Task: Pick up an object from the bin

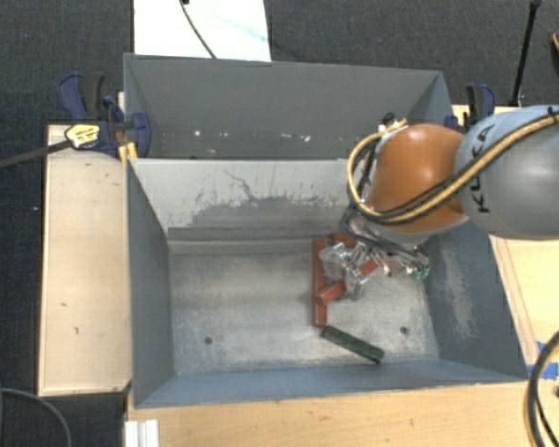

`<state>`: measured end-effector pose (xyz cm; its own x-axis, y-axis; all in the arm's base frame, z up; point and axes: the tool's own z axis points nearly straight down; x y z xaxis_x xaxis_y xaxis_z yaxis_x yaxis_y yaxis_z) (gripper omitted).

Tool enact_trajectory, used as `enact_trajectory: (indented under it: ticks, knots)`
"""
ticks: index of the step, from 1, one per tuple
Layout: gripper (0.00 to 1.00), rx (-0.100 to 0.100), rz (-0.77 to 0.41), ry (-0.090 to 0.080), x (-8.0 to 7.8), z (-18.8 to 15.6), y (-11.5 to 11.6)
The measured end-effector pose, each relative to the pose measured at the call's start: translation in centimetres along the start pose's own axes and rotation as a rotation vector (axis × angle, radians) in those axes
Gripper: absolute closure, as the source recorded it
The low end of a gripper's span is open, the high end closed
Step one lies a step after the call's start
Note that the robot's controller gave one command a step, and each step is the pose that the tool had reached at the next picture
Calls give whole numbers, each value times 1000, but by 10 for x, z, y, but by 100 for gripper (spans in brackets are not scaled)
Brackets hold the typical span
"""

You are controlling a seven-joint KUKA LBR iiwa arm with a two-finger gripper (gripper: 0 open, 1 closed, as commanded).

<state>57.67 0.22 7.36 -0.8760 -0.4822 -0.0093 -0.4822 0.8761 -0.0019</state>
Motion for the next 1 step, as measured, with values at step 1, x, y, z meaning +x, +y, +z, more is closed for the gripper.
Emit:
enact_trajectory:
  ticks: [1]
  knots:
    - [100,3,-88,-2,-19,-160,4]
